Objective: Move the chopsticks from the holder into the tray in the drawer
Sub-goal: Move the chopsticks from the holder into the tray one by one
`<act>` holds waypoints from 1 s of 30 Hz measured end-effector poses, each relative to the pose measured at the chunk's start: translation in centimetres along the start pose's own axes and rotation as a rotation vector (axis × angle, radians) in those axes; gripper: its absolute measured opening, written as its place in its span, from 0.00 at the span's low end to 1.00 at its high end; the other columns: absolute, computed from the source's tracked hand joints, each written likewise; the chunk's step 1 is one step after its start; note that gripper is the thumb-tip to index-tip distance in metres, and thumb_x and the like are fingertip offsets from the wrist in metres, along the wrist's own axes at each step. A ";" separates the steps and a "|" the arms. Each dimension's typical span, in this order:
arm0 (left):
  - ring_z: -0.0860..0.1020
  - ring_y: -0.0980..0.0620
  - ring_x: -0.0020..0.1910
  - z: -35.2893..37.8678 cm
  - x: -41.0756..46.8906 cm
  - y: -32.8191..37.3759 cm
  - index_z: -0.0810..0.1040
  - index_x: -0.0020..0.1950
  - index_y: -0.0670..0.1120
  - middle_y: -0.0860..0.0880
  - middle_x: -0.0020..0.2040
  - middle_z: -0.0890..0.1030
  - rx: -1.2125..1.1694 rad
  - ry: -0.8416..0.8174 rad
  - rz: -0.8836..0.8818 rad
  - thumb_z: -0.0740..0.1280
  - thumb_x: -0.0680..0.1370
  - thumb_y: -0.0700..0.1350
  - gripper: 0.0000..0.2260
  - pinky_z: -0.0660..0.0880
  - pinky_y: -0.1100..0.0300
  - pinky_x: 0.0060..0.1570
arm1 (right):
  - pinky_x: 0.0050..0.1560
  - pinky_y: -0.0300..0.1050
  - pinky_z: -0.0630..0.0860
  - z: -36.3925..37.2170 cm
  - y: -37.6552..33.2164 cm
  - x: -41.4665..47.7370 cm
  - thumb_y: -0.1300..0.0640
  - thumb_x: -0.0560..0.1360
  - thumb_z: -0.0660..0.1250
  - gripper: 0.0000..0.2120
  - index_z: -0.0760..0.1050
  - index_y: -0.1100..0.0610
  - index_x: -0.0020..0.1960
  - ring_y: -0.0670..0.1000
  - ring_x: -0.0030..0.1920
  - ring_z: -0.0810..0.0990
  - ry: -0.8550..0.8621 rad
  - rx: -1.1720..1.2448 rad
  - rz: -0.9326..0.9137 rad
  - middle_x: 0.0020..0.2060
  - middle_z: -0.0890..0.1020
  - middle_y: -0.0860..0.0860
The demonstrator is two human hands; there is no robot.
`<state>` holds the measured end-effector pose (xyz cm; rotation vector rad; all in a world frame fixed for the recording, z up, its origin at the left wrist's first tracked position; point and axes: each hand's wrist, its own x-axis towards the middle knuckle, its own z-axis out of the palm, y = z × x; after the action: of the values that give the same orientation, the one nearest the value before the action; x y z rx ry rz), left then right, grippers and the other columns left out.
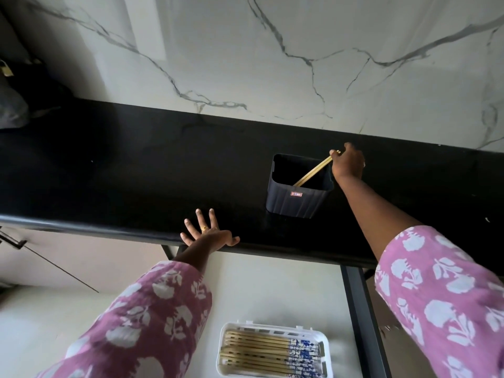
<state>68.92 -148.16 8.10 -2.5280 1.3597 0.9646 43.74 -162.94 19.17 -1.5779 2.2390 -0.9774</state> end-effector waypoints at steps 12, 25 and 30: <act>0.34 0.37 0.74 0.1 0.4 0.1 0.34 0.76 0.55 0.49 0.76 0.32 0.012 -0.013 -0.006 0.61 0.72 0.67 0.45 0.39 0.39 0.71 | 0.54 0.49 0.75 -0.1 -0.7 0.3 0.61 0.74 0.68 0.14 0.75 0.65 0.57 0.61 0.59 0.77 0.005 0.007 0.051 0.56 0.79 0.63; 0.33 0.37 0.74 0.5 1.2 -0.2 0.35 0.76 0.56 0.49 0.76 0.32 -0.004 -0.006 0.002 0.61 0.72 0.67 0.45 0.39 0.39 0.70 | 0.50 0.44 0.76 -0.1 -3.0 -2.0 0.65 0.72 0.67 0.14 0.73 0.62 0.58 0.58 0.54 0.81 0.127 0.301 0.116 0.54 0.80 0.60; 0.33 0.38 0.74 0.6 1.1 -0.3 0.35 0.76 0.56 0.50 0.76 0.32 -0.020 0.003 0.010 0.62 0.72 0.67 0.45 0.39 0.39 0.70 | 0.46 0.51 0.82 0.9 -3.3 -3.4 0.67 0.70 0.69 0.08 0.74 0.59 0.35 0.57 0.41 0.83 -0.038 0.600 0.204 0.39 0.81 0.60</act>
<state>69.27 -148.52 6.97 -2.5401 1.3714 0.9813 48.00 -160.87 20.02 -1.0719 1.7895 -1.3714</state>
